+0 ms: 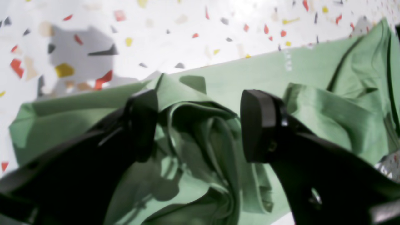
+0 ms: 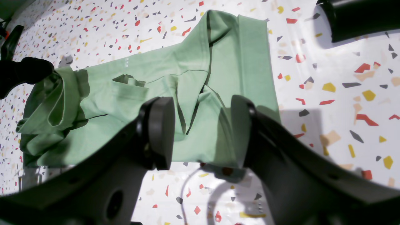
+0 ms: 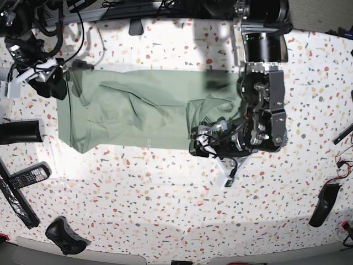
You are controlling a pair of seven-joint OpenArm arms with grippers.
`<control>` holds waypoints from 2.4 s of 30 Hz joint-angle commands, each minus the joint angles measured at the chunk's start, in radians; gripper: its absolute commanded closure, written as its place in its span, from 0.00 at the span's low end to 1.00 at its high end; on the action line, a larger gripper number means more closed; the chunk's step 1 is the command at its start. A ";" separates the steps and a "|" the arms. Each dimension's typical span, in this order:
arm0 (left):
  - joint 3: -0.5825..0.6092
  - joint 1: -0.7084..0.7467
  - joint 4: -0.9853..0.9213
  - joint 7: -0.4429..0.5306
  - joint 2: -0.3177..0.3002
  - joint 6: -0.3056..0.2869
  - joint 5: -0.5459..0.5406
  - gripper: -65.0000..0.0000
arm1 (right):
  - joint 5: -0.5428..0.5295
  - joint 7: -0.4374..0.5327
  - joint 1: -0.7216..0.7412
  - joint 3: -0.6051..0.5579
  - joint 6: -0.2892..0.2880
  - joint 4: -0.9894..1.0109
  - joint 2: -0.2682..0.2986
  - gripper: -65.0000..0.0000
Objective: Fold the T-shirt properly
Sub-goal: 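Press the folded end flat with the left gripper and release it, then lift the left gripper off the folded end and move it aside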
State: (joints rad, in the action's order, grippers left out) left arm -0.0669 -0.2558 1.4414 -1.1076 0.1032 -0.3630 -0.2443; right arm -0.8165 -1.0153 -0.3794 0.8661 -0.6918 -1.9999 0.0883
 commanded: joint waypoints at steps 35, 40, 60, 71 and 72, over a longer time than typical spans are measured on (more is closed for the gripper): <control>0.284 0.045 0.018 0.202 0.045 -0.050 -0.272 0.41 | -0.026 0.019 0.002 0.004 -0.006 -0.021 0.011 0.56; 0.270 -0.053 0.019 0.031 0.043 -0.049 -0.145 0.41 | -0.026 0.019 0.002 0.004 -0.006 -0.021 0.011 0.56; -0.037 -0.032 0.021 -0.232 -0.232 -0.151 -0.598 0.41 | -0.026 0.019 0.002 0.004 -0.006 -0.021 0.011 0.56; -0.036 0.126 0.021 -0.224 -0.275 -0.237 -0.719 0.41 | -0.026 0.020 0.002 0.004 -0.006 -0.021 0.011 0.56; -0.036 0.139 0.021 -0.225 -0.269 -0.237 -0.718 0.41 | -0.026 0.020 0.002 0.004 -0.006 -0.021 0.011 0.56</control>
State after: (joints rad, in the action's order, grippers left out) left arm -0.1013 -0.0978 1.4429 -1.3399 -0.1623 -0.5896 -0.9390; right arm -0.8165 -1.0157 -0.3798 0.8661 -0.6918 -2.0003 0.0887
